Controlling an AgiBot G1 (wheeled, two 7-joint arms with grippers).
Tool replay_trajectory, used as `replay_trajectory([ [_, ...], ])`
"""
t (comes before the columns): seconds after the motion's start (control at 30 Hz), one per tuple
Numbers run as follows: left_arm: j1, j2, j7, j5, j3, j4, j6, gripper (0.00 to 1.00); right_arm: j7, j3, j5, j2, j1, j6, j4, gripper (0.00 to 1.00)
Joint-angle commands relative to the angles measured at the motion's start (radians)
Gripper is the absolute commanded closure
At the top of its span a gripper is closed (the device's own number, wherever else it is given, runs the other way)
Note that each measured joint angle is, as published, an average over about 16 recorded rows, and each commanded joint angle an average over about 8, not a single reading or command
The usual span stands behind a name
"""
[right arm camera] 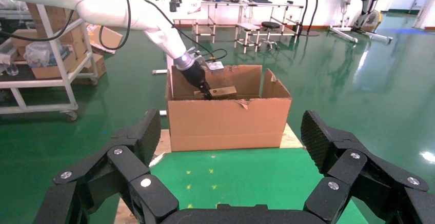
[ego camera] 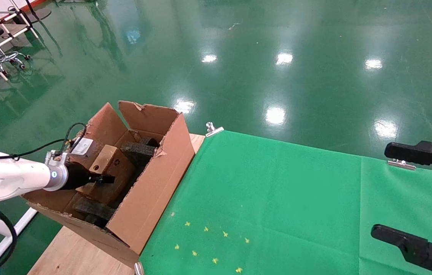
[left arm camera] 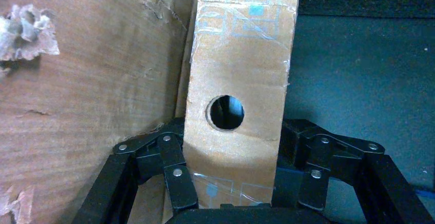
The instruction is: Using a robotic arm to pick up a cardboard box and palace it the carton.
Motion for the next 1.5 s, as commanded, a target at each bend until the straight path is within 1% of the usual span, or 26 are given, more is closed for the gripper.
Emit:
replay_trajectory([
  [0.03,0.001,0.001,0.0,0.0,0.0,0.0,-0.001,0.0,0.0,0.0,0.0,0.0,0.0,0.0,0.0,0.0],
  [0.67,-0.044,-0.03,0.003,0.002,0.001,-0.015,0.035,0.0,0.0,0.0,0.0,0.0,0.0,0.0,0.0,0.0],
  [0.9,-0.078,-0.044,0.003,-0.005,-0.003,-0.035,0.07,0.0,0.0,0.0,0.0,0.0,0.0,0.0,0.0,0.0],
  [1.27,-0.199,-0.097,-0.038,-0.044,-0.03,-0.122,0.21,0.0,0.0,0.0,0.0,0.0,0.0,0.0,0.0,0.0],
  [1.5,-0.256,-0.154,-0.105,-0.115,-0.072,-0.223,0.363,0.0,0.0,0.0,0.0,0.0,0.0,0.0,0.0,0.0],
])
